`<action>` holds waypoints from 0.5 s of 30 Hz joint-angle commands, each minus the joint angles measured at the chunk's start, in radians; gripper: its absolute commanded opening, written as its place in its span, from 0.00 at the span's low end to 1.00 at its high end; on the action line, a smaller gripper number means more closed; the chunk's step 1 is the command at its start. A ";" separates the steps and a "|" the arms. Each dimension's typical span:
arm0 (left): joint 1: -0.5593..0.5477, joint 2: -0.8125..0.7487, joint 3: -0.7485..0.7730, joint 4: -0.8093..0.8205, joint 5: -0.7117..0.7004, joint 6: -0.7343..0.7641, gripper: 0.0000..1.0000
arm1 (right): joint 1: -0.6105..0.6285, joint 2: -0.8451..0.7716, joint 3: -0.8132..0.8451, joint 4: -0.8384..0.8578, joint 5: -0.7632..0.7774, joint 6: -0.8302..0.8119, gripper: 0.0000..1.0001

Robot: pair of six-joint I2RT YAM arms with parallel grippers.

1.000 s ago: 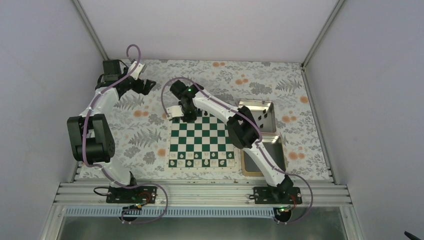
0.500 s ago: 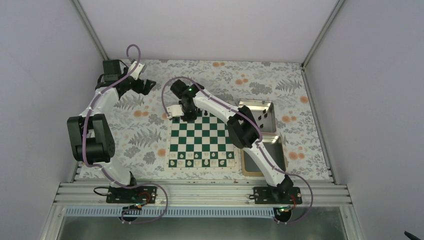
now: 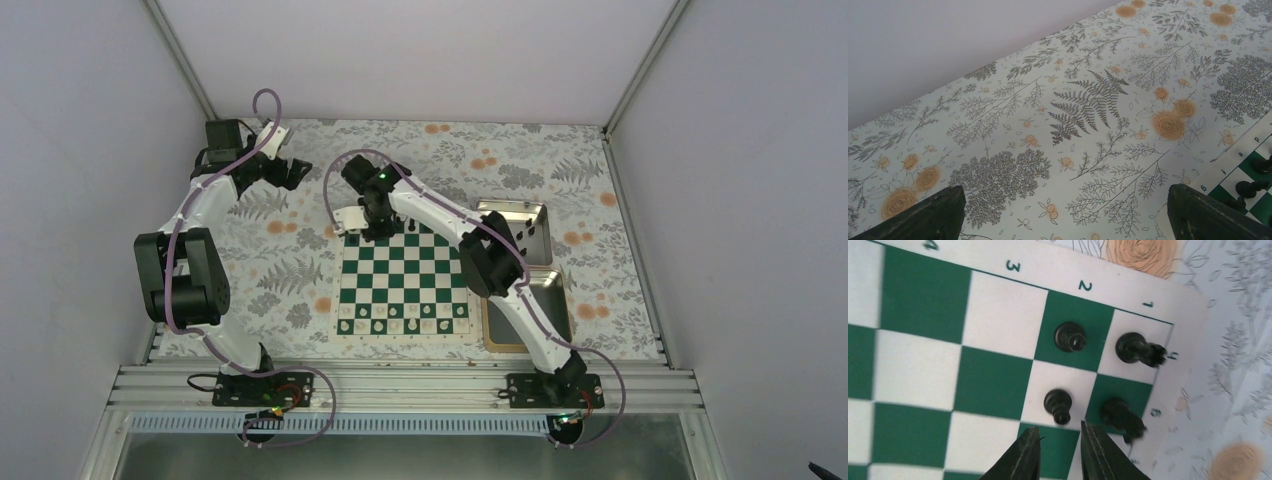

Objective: Set up the chess pieces on the board
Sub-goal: Place the chess piece on the chessboard, then pick up the chess piece from the storage box.

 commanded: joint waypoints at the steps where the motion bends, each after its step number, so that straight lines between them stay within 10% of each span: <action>1: 0.007 -0.037 0.007 0.021 0.030 -0.007 1.00 | -0.012 -0.176 -0.002 -0.057 -0.047 0.023 0.26; 15: 0.006 -0.015 0.030 0.004 0.015 0.001 1.00 | -0.417 -0.643 -0.489 -0.085 0.071 0.064 0.54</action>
